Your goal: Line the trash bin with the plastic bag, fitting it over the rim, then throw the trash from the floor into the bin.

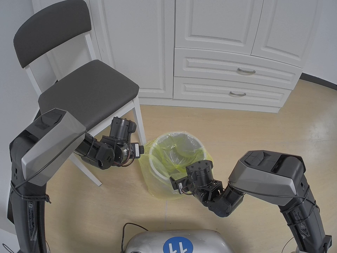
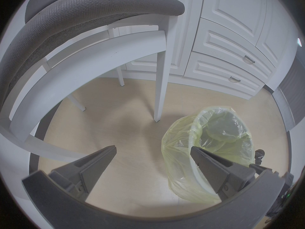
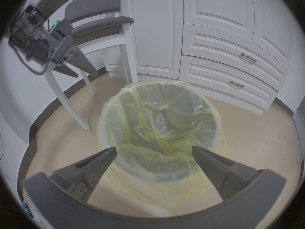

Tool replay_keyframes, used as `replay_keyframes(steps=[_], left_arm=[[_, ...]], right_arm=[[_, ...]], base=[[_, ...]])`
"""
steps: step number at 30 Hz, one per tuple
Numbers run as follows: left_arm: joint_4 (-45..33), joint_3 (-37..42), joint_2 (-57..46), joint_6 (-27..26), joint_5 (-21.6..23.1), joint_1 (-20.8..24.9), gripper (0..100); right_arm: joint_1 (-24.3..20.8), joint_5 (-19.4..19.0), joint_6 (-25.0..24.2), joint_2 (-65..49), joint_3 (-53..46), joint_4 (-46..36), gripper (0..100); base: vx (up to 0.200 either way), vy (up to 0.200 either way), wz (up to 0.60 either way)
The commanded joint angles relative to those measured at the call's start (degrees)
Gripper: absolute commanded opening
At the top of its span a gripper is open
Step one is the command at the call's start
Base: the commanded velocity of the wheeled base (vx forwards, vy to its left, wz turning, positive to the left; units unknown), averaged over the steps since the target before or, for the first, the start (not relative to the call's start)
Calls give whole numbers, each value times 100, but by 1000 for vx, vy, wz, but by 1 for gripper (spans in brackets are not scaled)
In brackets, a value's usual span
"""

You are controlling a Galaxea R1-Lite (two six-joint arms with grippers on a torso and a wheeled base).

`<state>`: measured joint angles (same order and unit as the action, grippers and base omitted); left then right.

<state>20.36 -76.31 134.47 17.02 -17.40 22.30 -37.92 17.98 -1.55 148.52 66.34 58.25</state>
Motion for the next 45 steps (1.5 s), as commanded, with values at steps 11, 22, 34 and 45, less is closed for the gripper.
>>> replay_keyframes(steps=[11,22,34,45], left_arm=[[3,20,-27,3,-1,47,100],[3,336,-88,12,245,328,100],[-32,143,395,179,219,1031,100],[-691,-1140,1362,803,-510,1198,100]], right_arm=[[-268,-146,-3,-86,-420,117,100],[-92,-155,5,-367,-447,20,100],[277,-357,32,-1580,-895,-463,100],[400,-357,41,-1580,-816,-463,100]], base=[[0,0,0],[0,0,0],[0,0,0],[0,0,0]])
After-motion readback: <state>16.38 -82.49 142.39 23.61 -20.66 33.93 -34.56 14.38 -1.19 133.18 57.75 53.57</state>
